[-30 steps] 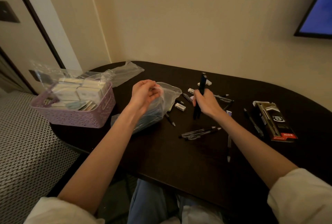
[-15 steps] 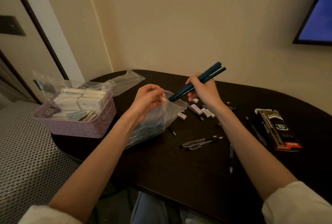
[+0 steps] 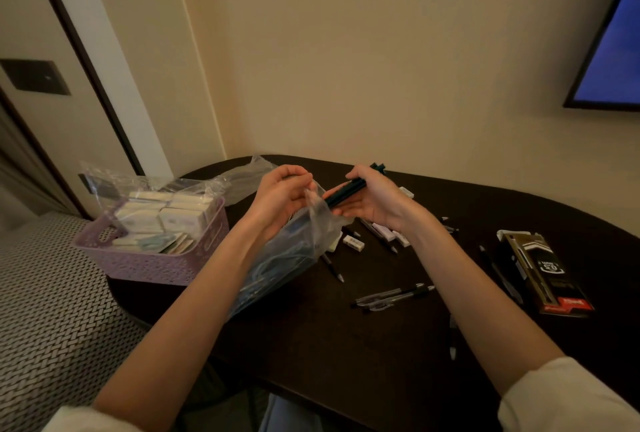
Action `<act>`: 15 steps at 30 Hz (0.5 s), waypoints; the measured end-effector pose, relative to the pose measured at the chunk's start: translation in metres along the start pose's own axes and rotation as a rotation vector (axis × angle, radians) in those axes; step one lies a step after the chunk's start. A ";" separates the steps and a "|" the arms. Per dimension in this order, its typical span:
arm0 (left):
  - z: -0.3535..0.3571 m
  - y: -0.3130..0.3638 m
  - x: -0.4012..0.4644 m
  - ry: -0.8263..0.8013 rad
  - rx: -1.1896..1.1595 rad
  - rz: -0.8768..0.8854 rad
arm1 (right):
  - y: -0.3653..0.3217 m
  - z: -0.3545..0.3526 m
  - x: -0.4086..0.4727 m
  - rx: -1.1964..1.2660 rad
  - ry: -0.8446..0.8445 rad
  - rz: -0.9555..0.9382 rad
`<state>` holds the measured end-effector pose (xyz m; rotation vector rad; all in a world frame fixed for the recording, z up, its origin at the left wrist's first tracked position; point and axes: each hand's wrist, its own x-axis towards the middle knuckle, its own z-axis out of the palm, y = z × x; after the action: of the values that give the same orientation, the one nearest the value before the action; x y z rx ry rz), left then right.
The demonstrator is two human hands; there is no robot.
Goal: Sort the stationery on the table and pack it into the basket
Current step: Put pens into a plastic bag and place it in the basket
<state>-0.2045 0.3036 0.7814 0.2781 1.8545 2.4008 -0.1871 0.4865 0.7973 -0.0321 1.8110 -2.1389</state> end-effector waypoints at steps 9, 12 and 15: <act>-0.006 0.015 -0.002 -0.011 -0.169 0.020 | 0.006 0.031 0.005 -0.407 0.222 -0.177; -0.010 0.019 -0.004 -0.004 -0.227 0.048 | 0.013 0.042 0.008 -0.484 0.290 -0.232; -0.015 0.021 -0.005 0.030 -0.248 0.073 | 0.015 0.045 0.007 -0.549 0.228 -0.277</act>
<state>-0.2015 0.2825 0.7979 0.2948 1.5602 2.6629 -0.1797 0.4393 0.7899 -0.1853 2.6147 -1.7929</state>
